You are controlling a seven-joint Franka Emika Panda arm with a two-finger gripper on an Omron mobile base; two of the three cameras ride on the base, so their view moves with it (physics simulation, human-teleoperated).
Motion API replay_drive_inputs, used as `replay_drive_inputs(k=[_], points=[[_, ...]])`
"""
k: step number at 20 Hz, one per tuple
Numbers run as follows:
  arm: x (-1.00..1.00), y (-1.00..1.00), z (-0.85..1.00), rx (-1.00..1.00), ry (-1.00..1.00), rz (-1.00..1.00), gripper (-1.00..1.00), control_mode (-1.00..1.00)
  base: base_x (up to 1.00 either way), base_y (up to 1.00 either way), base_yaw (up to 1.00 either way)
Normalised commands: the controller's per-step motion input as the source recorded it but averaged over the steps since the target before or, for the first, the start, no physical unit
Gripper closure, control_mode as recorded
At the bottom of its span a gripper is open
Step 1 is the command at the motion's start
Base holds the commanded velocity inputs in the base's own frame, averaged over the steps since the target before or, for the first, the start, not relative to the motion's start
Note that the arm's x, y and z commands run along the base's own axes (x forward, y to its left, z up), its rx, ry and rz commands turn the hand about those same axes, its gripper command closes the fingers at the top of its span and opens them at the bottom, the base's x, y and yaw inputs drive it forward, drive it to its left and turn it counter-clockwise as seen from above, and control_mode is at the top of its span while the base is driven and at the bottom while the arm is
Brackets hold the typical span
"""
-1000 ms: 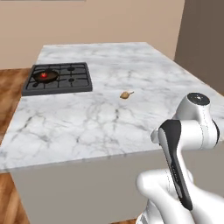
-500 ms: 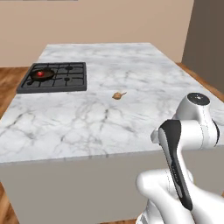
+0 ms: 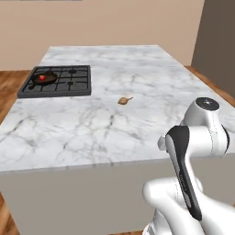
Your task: Place the pan on the front right burner on the stove. Then place the tomato and the onion in the pan and turn on the front right burner.
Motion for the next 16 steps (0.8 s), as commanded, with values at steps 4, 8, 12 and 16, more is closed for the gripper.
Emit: replay_drive_inputs(k=[4,8,12,16], points=[[0.00,0.00,0.00,0.00,0.00,0.00,-1.00,1.00,0.23,0.00,-0.01],[0.00,0.00,0.00,0.00,0.00,0.00,-1.00,1.00,0.29,0.02,-0.02],[0.00,0.00,0.00,0.00,0.00,0.00,-1.00,1.00,0.35,0.11,-0.05],[0.00,0.00,0.00,0.00,0.00,0.00,-1.00,1.00,0.33,0.16,-0.07]])
